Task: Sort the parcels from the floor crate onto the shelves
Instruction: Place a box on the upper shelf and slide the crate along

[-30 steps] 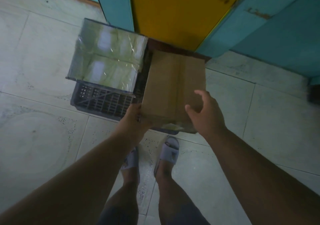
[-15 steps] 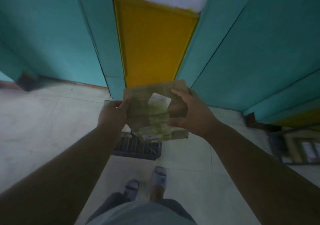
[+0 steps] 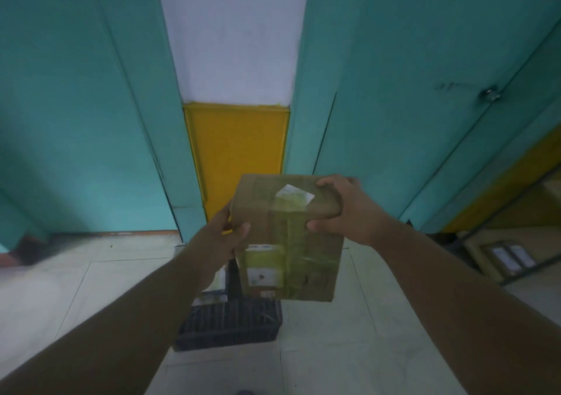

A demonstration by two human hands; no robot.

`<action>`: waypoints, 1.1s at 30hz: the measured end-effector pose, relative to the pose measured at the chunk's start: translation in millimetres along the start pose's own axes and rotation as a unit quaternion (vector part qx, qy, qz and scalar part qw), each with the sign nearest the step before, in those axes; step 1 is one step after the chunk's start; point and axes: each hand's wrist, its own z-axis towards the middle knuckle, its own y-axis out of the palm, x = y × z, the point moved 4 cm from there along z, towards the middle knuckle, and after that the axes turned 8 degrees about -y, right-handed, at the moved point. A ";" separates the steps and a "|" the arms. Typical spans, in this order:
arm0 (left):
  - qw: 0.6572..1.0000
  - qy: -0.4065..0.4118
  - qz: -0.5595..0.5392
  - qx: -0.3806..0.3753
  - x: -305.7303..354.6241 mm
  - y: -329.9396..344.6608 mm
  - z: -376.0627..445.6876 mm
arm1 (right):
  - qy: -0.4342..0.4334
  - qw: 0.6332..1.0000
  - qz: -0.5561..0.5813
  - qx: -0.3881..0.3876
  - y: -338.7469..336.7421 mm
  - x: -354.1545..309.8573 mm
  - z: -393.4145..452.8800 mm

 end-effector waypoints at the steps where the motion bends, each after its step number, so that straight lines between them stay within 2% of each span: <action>1: 1.000 0.008 0.002 -0.003 3.3 6.3 -1.3 | -0.004 1.000 0.008 0.001 -5.8 -0.2 -2.2; 5: 0.999 0.015 -0.040 0.027 6.6 27.6 -1.9 | -0.001 1.000 -0.002 0.018 -31.1 4.3 -9.4; 9: 0.992 -0.049 -0.049 0.108 -20.3 60.3 0.4 | 0.020 0.988 0.058 0.140 -59.7 27.0 -25.1; 12: 0.979 -0.106 -0.048 0.167 -41.9 88.6 -3.4 | 0.045 0.964 0.156 0.213 -69.3 53.6 -40.2; 14: 0.973 -0.124 -0.116 0.158 -50.3 103.8 -4.0 | 0.046 0.935 0.262 0.236 -70.0 64.0 -48.9; 16: 0.966 -0.113 -0.203 0.115 -51.0 111.2 -4.1 | 0.047 0.902 0.364 0.227 -62.8 67.0 -56.2; 18: 0.960 -0.085 -0.238 0.117 -48.4 107.1 -5.3 | 0.053 0.892 0.397 0.212 -55.6 71.0 -61.9; 22: 0.962 -0.030 -0.218 0.159 -32.5 77.1 -3.8 | 0.102 0.952 0.240 0.159 -60.1 63.0 -62.2; 26: 0.980 0.033 -0.126 0.153 -8.6 47.8 5.1 | 0.088 0.955 0.214 0.185 -69.2 45.3 -40.5; 29: 0.984 0.057 -0.058 0.156 4.5 27.7 9.9 | 0.049 0.967 0.195 0.156 -75.3 25.2 -15.8; 31: 0.985 0.061 -0.052 0.154 11.7 13.0 11.0 | 0.041 0.974 0.154 0.159 -76.3 15.3 -3.6; 33: 0.982 0.073 -0.071 0.160 19.6 -4.0 11.2 | 0.042 0.970 0.124 0.203 -72.3 8.9 3.7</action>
